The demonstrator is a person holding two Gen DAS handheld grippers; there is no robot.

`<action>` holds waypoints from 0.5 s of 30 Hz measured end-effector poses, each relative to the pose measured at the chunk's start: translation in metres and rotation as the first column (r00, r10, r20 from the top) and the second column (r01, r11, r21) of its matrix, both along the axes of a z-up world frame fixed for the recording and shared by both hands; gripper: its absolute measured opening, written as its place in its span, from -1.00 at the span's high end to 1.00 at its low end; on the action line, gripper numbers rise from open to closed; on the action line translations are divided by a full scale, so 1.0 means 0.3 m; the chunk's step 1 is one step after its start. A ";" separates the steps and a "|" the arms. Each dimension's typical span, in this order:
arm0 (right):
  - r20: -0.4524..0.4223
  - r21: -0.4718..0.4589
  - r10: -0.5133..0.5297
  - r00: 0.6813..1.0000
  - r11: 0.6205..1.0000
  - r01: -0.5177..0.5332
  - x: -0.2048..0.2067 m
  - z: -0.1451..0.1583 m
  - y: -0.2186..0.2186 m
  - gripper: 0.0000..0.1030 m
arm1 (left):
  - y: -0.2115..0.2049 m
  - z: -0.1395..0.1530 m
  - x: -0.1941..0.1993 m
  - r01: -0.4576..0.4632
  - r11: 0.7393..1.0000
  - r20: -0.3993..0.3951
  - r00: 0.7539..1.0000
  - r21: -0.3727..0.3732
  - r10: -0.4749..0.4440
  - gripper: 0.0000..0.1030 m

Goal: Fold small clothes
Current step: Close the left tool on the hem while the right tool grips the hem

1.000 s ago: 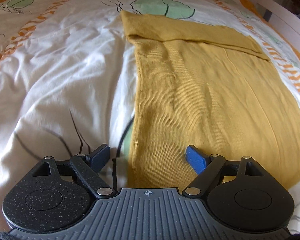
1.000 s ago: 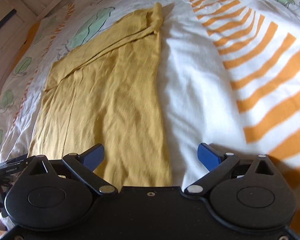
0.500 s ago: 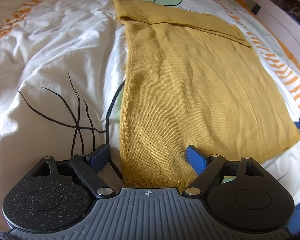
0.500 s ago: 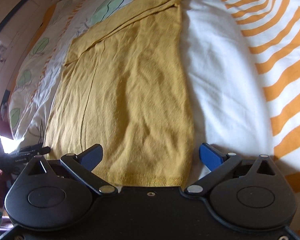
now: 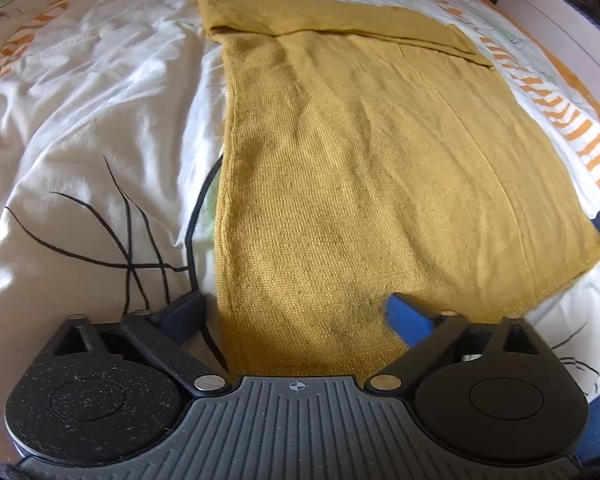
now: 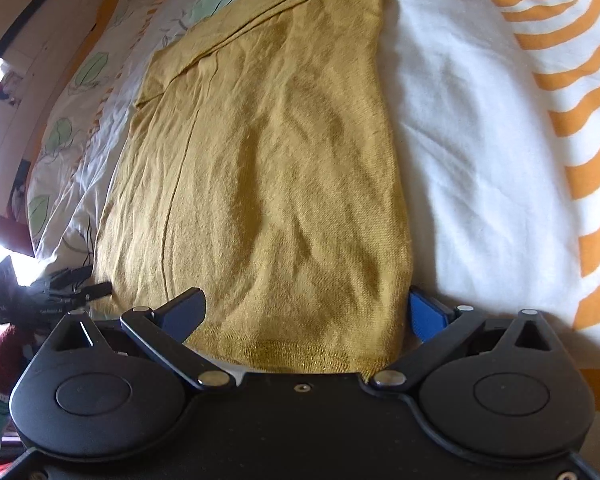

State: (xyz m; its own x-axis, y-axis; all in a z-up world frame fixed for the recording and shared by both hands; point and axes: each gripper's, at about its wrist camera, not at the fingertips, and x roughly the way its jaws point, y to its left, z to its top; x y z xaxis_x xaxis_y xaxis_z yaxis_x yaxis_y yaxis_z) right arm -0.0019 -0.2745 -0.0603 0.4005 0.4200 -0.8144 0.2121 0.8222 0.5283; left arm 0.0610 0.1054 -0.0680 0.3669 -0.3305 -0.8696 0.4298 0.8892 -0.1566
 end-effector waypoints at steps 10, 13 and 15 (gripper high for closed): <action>-0.014 -0.022 0.034 0.999 0.999 -0.034 -0.007 0.020 0.024 -0.58 | 0.059 0.034 -0.009 -0.057 0.997 -0.031 0.998 -0.045 0.056 0.60; -0.037 0.025 0.008 0.999 1.000 -0.007 -0.020 0.006 -0.002 0.74 | 0.073 0.032 -0.016 -0.082 0.993 -0.048 0.996 -0.089 0.078 0.83; -0.030 0.038 0.000 1.000 0.999 0.001 -0.033 0.004 -0.008 0.72 | 0.076 0.037 -0.021 -0.096 0.990 -0.044 0.995 -0.107 0.092 0.89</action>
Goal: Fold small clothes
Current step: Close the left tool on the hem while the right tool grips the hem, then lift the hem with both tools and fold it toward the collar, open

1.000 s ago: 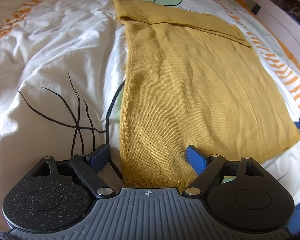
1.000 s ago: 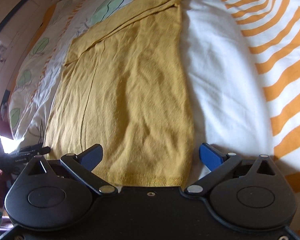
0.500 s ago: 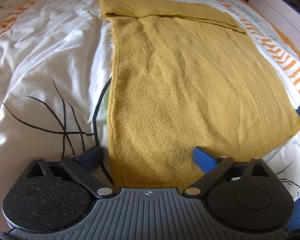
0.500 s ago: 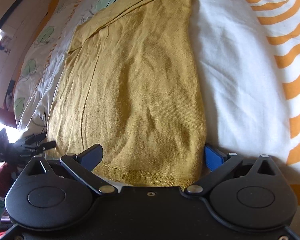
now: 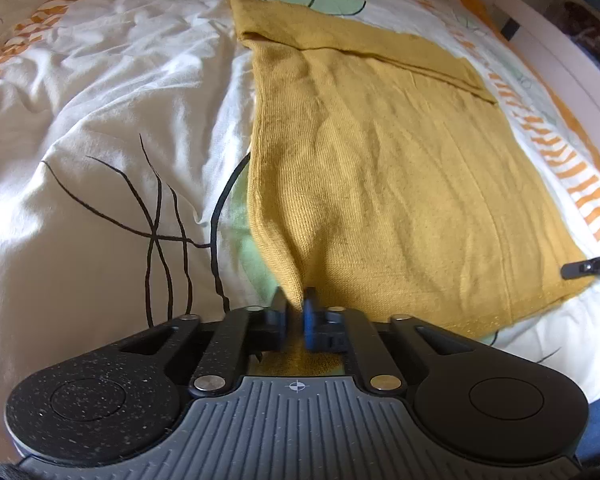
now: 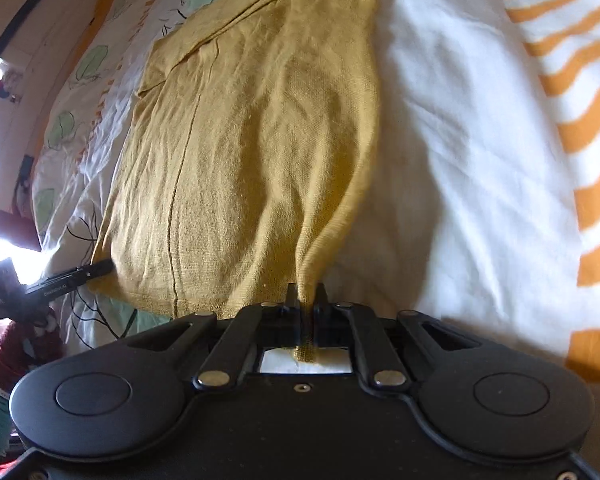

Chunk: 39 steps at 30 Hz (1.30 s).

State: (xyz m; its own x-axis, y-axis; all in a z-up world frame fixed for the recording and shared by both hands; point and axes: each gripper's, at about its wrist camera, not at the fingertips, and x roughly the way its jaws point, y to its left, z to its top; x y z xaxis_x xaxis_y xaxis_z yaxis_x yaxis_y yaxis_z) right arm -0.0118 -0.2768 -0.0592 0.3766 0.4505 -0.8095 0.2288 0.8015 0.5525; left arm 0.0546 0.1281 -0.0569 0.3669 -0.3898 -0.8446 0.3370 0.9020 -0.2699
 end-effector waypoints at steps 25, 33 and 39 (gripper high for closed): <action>0.501 0.130 -0.317 0.805 0.947 0.293 0.324 0.246 -0.273 0.75 | -0.050 0.269 0.455 -0.203 0.902 0.225 0.926 -0.382 0.303 0.90; 0.476 0.102 -0.351 0.806 0.933 0.346 0.563 0.141 -0.363 0.75 | -0.113 0.167 0.717 -0.267 0.891 0.194 0.915 -0.366 0.354 0.91; 0.445 0.069 -0.374 0.814 0.920 0.385 0.711 0.063 -0.407 0.75 | -0.152 0.081 0.863 -0.315 0.895 0.184 0.905 -0.315 0.383 0.90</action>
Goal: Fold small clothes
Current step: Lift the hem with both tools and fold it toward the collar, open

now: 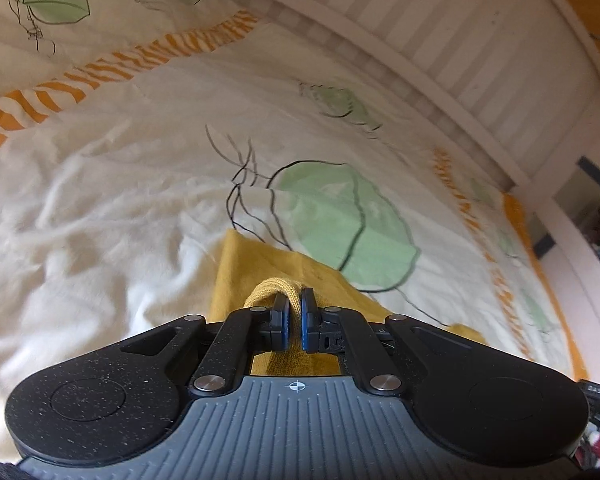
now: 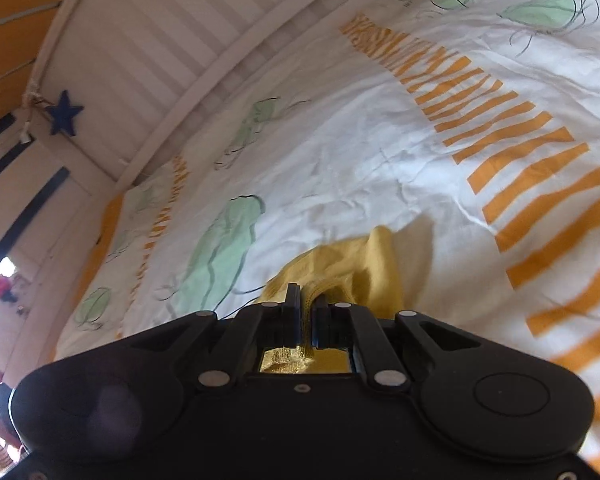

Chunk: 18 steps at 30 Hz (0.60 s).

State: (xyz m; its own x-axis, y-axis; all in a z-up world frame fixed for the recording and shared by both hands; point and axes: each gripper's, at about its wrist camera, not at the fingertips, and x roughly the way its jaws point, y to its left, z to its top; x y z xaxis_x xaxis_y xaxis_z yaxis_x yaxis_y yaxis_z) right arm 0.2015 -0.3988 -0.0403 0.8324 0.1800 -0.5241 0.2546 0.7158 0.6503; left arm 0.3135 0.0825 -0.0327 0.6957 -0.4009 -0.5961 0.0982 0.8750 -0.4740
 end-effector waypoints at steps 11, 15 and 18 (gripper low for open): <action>-0.073 -0.108 -0.034 0.997 0.994 0.026 0.111 -0.091 0.014 0.70 | -0.043 -0.098 0.098 -0.079 0.991 0.009 0.997 0.103 0.079 0.57; -0.048 -0.153 -0.055 0.997 0.987 0.047 0.098 -0.068 0.024 -0.53 | -0.027 -0.055 0.068 -0.126 0.981 0.059 0.991 0.150 0.118 0.24; -0.011 -0.212 -0.061 0.998 0.976 0.057 0.074 -0.024 0.034 -0.74 | -0.031 -0.009 0.024 -0.113 0.973 0.089 0.991 0.200 0.097 0.20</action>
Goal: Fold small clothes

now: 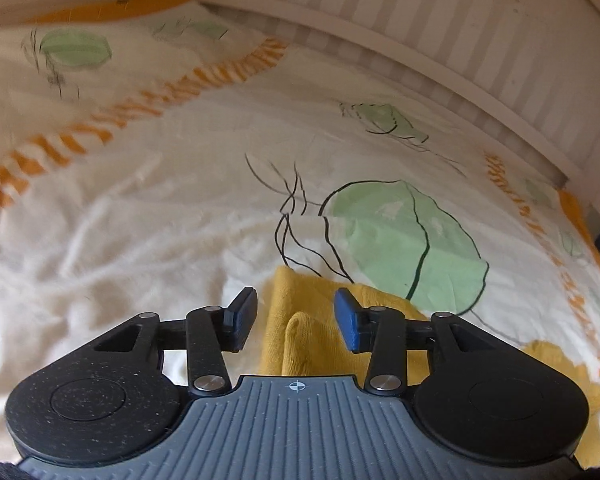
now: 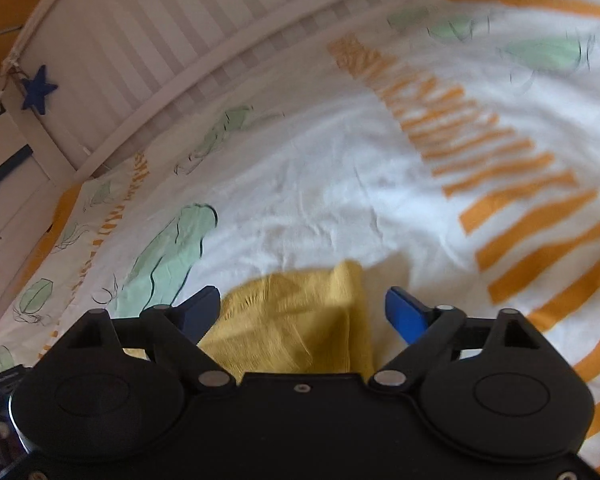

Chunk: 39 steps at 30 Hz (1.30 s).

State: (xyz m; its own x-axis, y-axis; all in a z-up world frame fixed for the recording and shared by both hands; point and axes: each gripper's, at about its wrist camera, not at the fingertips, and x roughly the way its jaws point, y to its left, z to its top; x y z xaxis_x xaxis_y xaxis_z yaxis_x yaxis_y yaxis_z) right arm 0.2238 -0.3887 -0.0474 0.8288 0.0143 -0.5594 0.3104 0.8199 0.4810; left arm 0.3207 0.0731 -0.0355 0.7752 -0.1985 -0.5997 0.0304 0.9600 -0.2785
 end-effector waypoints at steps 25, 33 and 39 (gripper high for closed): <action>-0.290 -0.391 0.296 0.910 0.831 -0.395 0.128 -0.069 0.467 -0.93 | -0.306 -0.117 0.000 0.350 0.905 -0.140 0.935 0.242 -0.324 -0.12; -0.261 -0.399 0.242 0.935 0.855 -0.332 0.227 -0.082 0.425 -1.00 | -0.323 -0.123 0.087 0.337 0.910 -0.137 0.940 0.240 -0.312 -0.22; -0.215 -0.381 0.174 0.961 0.891 -0.246 0.260 -0.100 0.390 -1.00 | -0.306 -0.127 0.125 0.306 0.927 -0.121 0.951 0.217 -0.285 -0.30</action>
State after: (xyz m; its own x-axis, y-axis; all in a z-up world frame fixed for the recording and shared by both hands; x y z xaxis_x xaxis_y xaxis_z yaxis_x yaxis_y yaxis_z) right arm 0.3017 -0.2716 -0.0774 0.7228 -0.0774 -0.6867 0.1566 0.9862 0.0537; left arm 0.3582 -0.0186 -0.0737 0.6461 -0.2593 -0.7178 0.3083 0.9490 -0.0654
